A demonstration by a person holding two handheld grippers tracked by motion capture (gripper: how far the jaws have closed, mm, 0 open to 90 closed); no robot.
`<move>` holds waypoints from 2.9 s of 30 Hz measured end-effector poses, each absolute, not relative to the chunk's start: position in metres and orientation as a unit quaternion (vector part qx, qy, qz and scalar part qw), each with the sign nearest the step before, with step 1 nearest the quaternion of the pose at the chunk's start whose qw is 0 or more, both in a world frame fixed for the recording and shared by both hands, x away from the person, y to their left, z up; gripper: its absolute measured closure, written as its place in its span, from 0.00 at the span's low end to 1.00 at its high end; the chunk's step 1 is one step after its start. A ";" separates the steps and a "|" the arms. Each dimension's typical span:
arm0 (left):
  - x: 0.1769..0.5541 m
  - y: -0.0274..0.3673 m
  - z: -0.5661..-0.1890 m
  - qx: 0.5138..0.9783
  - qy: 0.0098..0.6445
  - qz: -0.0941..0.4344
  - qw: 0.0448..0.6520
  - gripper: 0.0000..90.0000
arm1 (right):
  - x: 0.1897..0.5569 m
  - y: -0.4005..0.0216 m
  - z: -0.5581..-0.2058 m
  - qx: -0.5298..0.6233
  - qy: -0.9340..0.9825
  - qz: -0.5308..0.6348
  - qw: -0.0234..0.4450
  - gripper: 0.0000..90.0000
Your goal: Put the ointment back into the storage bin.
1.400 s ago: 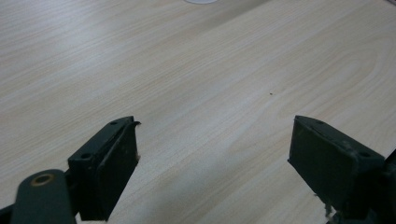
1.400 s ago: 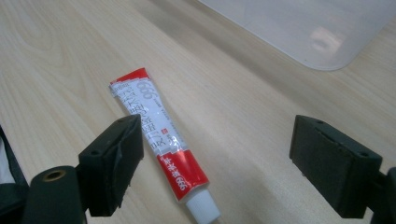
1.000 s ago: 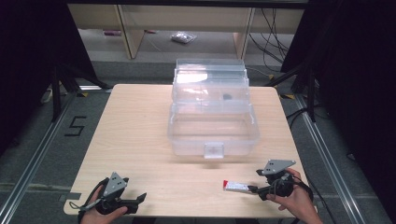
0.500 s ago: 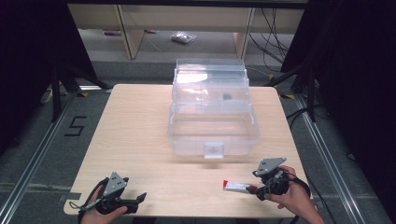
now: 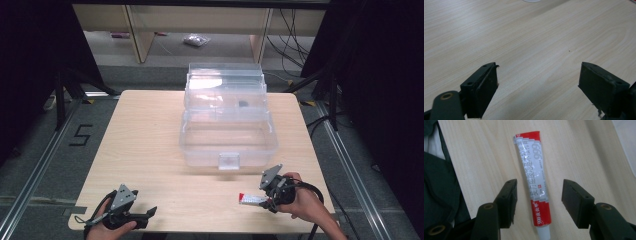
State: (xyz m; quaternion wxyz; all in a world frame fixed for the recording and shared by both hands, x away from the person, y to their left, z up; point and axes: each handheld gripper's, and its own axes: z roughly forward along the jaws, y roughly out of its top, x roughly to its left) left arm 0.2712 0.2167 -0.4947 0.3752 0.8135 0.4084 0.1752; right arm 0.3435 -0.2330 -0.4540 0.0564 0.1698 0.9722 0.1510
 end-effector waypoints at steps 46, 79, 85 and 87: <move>0.271 0.216 -0.494 0.813 0.409 0.173 0.377 0.17 | 0.355 -0.208 -0.463 0.112 0.992 0.045 0.031 0.78; 0.273 0.215 -0.494 0.812 0.409 0.173 0.378 0.17 | 0.371 -0.209 -0.389 0.102 0.990 0.066 0.071 0.78; 0.272 0.215 -0.495 0.810 0.412 0.172 0.380 0.17 | 0.378 -0.203 -0.376 0.100 0.990 0.070 0.071 0.78; 0.272 0.215 -0.495 0.811 0.411 0.171 0.380 0.17 | 0.382 -0.203 -0.373 0.092 0.990 0.072 0.077 0.78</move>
